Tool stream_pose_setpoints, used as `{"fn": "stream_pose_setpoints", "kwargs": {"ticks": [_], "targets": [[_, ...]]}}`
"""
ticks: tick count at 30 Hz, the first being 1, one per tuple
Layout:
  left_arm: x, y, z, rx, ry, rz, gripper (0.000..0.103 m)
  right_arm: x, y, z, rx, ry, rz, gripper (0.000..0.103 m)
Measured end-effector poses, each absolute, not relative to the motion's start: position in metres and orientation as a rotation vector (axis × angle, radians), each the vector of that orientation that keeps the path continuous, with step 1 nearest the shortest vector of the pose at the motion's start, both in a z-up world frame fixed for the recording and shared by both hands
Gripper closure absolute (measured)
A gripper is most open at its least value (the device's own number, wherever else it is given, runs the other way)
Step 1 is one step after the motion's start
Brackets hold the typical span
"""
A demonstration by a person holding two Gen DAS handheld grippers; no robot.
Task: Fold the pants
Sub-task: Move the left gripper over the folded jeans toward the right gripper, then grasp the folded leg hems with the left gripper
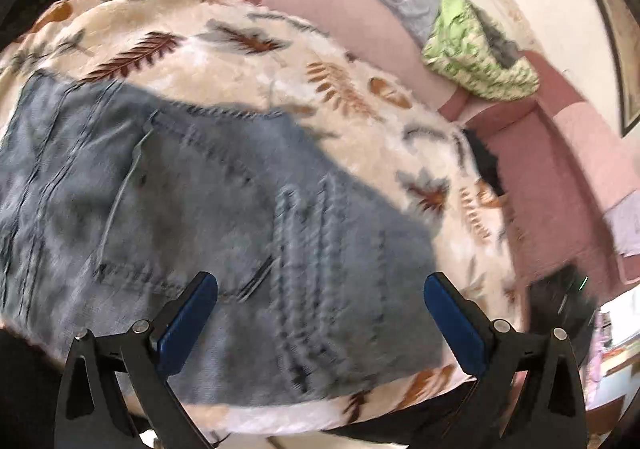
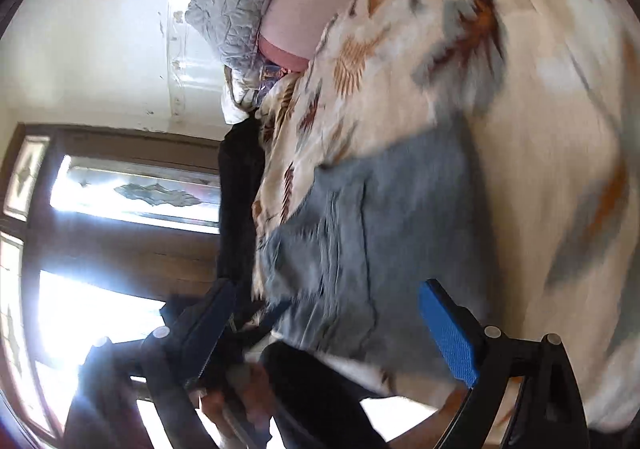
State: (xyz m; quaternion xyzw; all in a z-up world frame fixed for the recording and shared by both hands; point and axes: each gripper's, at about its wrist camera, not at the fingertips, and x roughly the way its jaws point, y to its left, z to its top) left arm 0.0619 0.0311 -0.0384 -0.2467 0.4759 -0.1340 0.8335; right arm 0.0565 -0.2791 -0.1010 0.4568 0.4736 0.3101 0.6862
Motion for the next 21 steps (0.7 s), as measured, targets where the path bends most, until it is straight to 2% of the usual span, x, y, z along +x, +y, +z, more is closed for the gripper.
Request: {"fn": "stream_pose_setpoints", "kwargs": {"ticks": [9,21], "targets": [[0.066,0.001,-0.046,-0.757,1.162,-0.422,0.000,0.018,-0.267,-0.122,1.148,1.015,0.769,0.008],[0.035,-0.019,-0.063,-0.754,1.188,-0.335,0.002,0.020,-0.284,-0.121,1.174,0.966,0.767,0.008]]}}
